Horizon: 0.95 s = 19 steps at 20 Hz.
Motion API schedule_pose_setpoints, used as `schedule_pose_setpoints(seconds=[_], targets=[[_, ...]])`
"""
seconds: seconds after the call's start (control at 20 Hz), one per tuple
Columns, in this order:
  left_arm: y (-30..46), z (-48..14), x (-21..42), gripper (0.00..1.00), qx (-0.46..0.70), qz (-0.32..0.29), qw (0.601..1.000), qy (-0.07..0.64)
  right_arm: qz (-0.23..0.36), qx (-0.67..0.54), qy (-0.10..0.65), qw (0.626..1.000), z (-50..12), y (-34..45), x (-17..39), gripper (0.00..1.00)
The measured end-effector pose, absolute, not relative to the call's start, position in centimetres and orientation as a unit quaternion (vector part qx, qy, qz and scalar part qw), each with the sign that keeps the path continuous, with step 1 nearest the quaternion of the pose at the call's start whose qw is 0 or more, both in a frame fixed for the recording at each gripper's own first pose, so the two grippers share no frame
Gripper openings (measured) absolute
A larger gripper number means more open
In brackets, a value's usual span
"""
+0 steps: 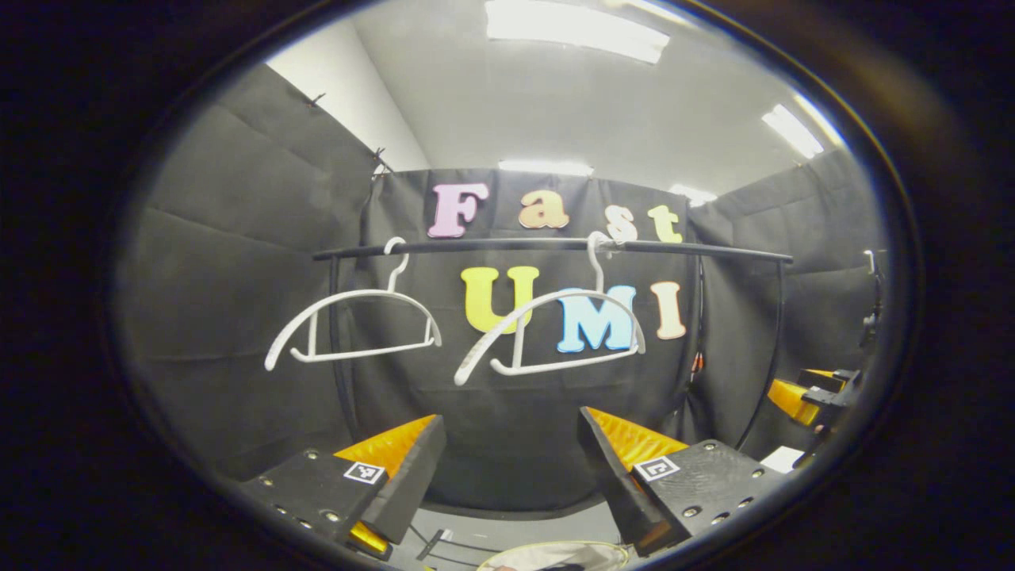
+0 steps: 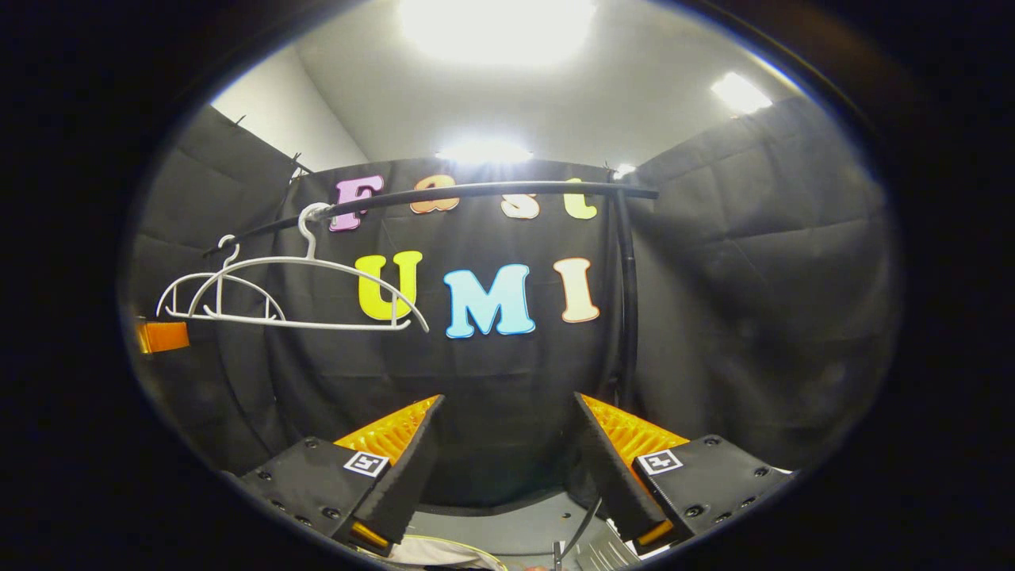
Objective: Grasp the clothes on the hanger with both hands and then place them into the laundry hamper below.
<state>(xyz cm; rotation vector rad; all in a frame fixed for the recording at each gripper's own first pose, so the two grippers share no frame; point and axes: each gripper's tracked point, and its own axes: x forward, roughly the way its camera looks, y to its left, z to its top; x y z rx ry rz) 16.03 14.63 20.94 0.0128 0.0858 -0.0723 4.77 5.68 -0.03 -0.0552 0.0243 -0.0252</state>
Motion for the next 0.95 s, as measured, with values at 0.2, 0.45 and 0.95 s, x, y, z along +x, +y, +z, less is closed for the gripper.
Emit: schedule_pose_setpoints(seconds=[0.2, 0.45, 0.95], targets=[[14.6, 18.7, 15.0, 1.00, -0.016, -0.049, 0.997, 0.055, -0.009, -0.019, 0.026, 0.999, -0.8, 5.6, 4.6, 0.98], [15.6, 18.8, 14.1, 0.99, -0.022, -0.027, 0.998, 0.049, 0.001, -0.014, 0.026, 1.000, -0.6, 6.1, 5.4, 0.98], [13.5, 17.2, 11.2, 1.00, -0.008, -0.068, 0.995, 0.069, 0.029, -0.011, 0.037, 0.999, -1.2, 8.5, 6.6, 0.93]])
